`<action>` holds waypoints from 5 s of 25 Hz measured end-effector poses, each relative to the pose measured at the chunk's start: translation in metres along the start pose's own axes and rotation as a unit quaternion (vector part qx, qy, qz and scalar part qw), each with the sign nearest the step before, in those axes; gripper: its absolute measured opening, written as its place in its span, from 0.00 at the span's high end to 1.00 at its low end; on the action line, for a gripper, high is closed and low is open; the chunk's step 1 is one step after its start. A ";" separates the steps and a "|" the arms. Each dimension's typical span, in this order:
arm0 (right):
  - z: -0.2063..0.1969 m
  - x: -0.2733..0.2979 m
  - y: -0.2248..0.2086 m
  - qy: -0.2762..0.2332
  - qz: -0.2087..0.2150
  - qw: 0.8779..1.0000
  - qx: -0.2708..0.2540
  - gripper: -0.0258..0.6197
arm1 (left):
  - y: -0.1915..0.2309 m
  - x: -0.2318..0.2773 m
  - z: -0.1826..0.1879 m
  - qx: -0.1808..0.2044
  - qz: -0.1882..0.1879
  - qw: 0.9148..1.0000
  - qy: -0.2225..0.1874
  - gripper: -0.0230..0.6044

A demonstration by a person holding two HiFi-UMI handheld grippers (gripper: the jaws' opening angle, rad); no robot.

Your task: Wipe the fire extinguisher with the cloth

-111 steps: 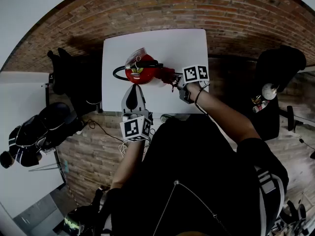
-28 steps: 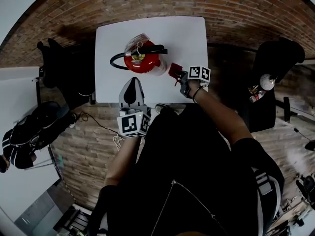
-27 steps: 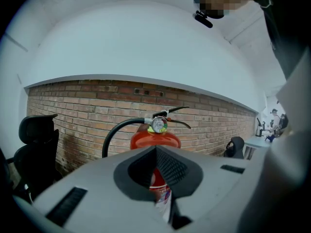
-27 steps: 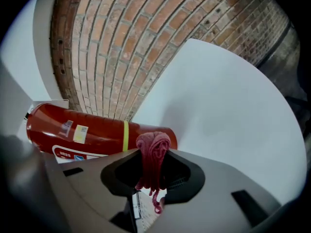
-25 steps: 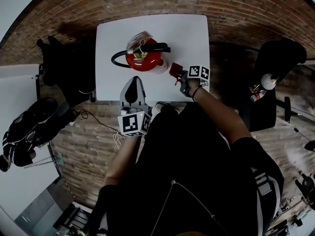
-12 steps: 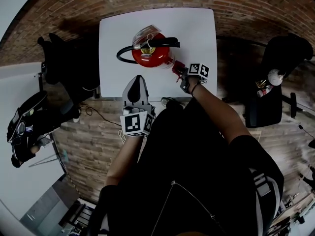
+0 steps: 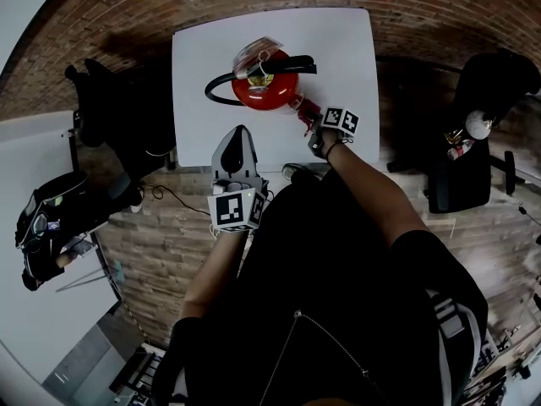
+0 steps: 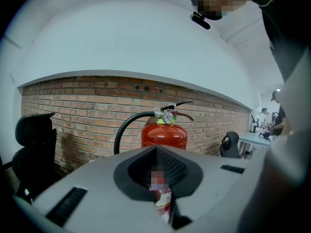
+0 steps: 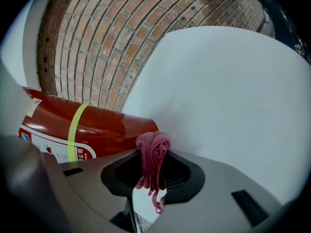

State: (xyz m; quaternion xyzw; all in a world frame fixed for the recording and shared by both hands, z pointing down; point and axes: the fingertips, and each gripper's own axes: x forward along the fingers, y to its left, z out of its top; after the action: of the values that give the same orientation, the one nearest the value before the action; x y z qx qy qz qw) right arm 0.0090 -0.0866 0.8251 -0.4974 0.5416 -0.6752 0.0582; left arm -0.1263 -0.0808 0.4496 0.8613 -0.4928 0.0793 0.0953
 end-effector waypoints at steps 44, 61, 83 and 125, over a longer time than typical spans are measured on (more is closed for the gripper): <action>0.004 -0.103 0.132 -0.024 0.095 0.995 -0.001 0.78 | -0.015 0.002 0.018 -0.010 -0.023 0.999 -0.034 0.95; 0.007 -0.141 0.179 -0.016 0.129 0.991 -0.032 0.78 | -0.015 0.005 0.014 -0.021 -0.018 0.999 -0.037 0.95; 0.017 -0.208 0.260 -0.036 0.203 0.977 -0.057 0.78 | -0.022 0.003 0.020 -0.028 -0.019 0.998 -0.049 0.95; -0.068 -0.171 0.216 0.139 0.053 0.609 -0.779 0.78 | 0.008 -0.015 0.018 -0.056 0.055 0.995 -0.062 0.95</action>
State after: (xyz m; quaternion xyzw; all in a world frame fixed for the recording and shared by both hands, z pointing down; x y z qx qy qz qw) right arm -0.0552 -0.0227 0.5560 -0.2257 0.8902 -0.0555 -0.3918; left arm -0.1397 -0.0769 0.4295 0.8292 -0.5484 0.0029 0.1076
